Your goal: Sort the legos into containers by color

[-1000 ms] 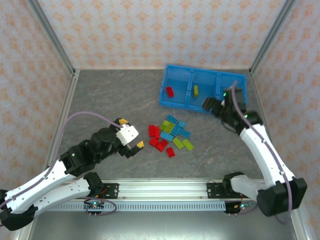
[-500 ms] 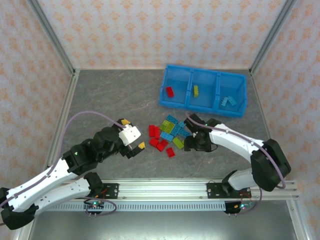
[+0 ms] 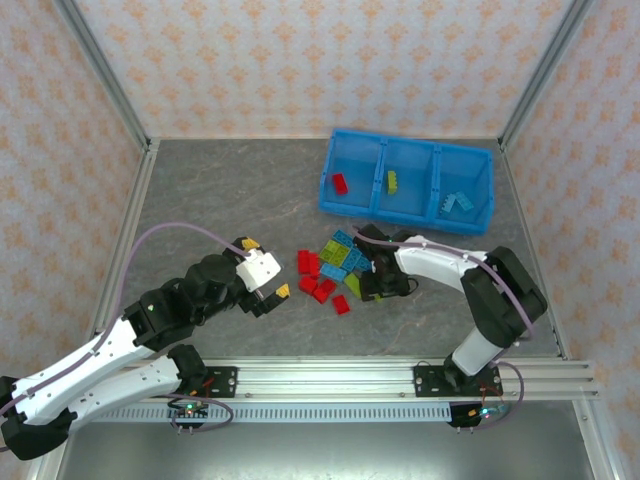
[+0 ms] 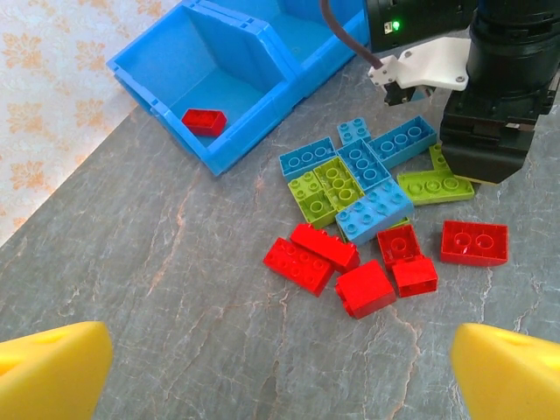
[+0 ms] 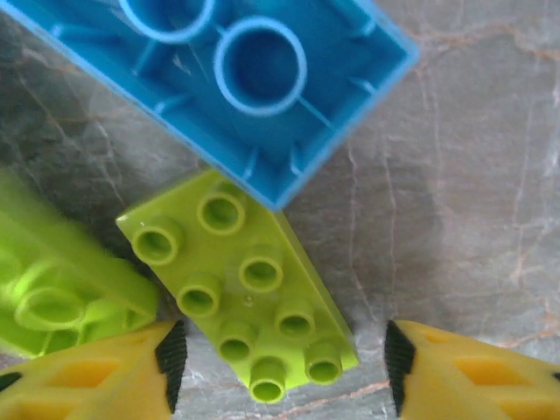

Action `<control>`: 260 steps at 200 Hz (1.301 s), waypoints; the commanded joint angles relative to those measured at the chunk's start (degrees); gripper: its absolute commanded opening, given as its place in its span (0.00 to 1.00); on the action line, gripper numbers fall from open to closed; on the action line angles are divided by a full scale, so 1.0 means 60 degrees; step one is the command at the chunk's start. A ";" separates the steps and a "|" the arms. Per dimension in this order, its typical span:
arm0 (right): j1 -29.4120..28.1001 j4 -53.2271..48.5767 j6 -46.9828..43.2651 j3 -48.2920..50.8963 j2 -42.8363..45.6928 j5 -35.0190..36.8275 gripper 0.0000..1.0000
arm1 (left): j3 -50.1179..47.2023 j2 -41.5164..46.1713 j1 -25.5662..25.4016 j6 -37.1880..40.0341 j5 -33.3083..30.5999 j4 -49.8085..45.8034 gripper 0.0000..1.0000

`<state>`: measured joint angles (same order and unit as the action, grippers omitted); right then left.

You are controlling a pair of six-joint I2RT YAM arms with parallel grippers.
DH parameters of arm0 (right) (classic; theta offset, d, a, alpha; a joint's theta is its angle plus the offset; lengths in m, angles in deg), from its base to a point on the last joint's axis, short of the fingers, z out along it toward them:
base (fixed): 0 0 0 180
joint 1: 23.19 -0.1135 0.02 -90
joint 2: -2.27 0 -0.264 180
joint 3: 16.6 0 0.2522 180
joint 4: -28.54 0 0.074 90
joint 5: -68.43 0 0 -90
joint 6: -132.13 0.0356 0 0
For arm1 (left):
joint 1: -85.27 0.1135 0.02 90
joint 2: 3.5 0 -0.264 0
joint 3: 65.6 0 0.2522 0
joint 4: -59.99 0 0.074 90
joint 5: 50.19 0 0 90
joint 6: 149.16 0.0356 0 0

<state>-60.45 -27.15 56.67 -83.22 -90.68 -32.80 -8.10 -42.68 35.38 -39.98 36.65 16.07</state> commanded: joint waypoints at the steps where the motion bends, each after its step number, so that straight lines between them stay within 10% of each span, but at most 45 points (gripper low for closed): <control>1: -0.0063 0.0286 -0.0209 -0.0090 -0.0311 -0.0064 0.54 | -0.0083 0.0211 0.0021 0.0077 0.0287 0.0071 1.00; 110: 0.0050 -0.0287 0.1555 0.0739 0.3553 0.0645 0.32 | -0.0145 0.0044 0.0026 0.0108 0.0368 0.0124 1.00; 152: 0.1600 -0.0200 0.1525 -0.0992 0.4130 0.1694 0.30 | -0.0141 0.0099 0.0031 0.0076 0.0353 0.0130 1.00; 229: 0.4340 0.0182 0.0510 -0.6675 -0.2482 0.1158 0.30 | -0.0176 0.0125 0.0029 -0.0084 0.0098 0.0183 1.00; 260: 0.4512 -0.0600 0.0563 -0.8825 -0.4280 0.1011 0.46 | -0.0163 -0.0070 0.0029 -0.0290 -0.0223 0.0118 1.00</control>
<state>-33.91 -24.75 60.91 -127.52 -111.81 -27.14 -8.42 -42.65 35.38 -40.26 37.62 16.10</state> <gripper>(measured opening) 0.387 0.999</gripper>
